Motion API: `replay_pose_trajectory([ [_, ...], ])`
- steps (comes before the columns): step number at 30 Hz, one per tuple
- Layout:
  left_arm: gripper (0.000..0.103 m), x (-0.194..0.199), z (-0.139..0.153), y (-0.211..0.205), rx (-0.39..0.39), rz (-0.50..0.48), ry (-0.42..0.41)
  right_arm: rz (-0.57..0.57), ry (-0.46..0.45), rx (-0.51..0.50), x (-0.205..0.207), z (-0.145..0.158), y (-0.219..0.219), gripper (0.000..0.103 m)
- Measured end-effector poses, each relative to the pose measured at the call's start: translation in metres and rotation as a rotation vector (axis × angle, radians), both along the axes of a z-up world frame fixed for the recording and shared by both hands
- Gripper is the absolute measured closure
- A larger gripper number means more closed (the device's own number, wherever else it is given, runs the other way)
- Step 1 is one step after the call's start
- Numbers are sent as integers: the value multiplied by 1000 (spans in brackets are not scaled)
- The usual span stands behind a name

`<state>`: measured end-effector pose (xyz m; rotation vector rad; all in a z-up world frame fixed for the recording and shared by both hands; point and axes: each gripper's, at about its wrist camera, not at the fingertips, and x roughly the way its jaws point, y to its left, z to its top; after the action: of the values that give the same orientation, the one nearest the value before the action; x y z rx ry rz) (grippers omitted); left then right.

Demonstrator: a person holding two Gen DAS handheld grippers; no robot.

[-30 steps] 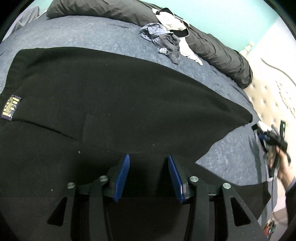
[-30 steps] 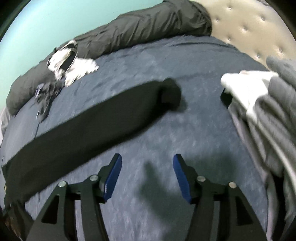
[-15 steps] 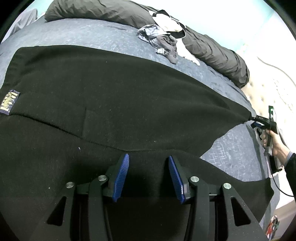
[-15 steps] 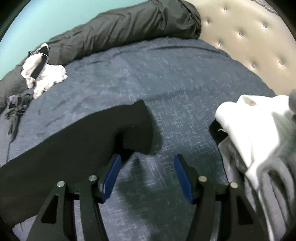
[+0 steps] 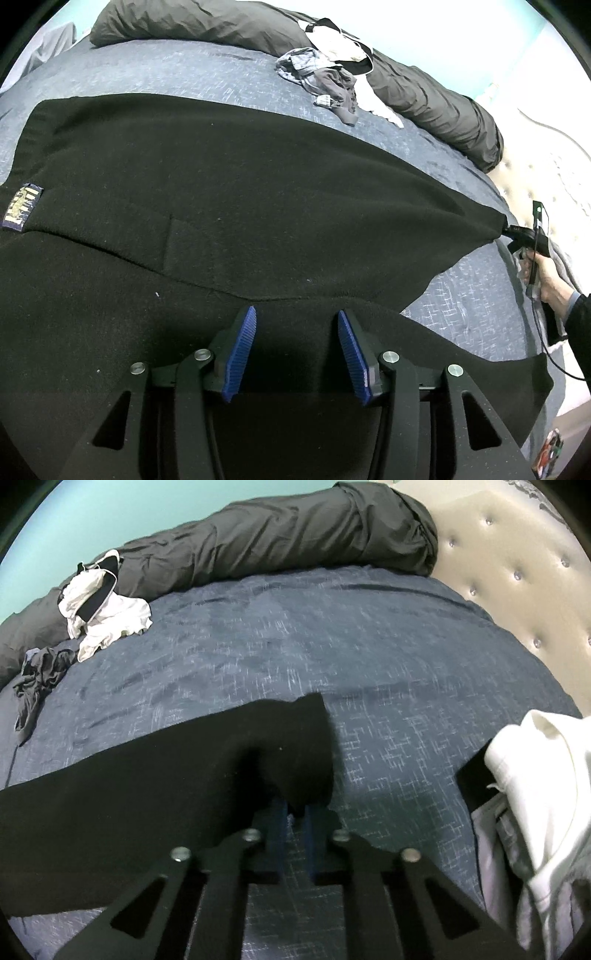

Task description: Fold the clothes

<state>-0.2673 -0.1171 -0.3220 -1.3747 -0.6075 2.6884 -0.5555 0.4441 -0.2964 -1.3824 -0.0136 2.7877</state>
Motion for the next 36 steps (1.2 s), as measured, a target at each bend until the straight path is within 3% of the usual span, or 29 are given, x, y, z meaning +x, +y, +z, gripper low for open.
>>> replay_pose_trajectory([
  [4,53,1,1,-1,4,-3,0,-19,37,20,8,10,10,99],
  [6,53,0,1,-2,11,-4,-1,-16,36,76,9,15,16,99],
  [13,53,0,1,-2,20,0,-1,5,-51,226,11,3,20,98],
  [15,53,0,1,-2,18,-1,-1,-20,-78,261,11,-1,20,91],
  [17,53,0,1,-2,17,-1,0,-82,-89,329,14,-2,25,91],
  [21,53,0,1,-1,14,-1,1,-78,-37,294,27,14,26,91],
  [26,52,1,1,0,8,0,1,75,41,153,38,33,-12,88],
  [30,52,-1,0,0,-2,-3,-3,173,-5,59,40,17,-54,88],
  [34,50,-1,0,2,-5,-5,-2,205,-98,85,39,-16,-84,88],
  [36,50,-1,1,1,-1,-7,-3,177,-91,98,44,-14,-90,87],
])
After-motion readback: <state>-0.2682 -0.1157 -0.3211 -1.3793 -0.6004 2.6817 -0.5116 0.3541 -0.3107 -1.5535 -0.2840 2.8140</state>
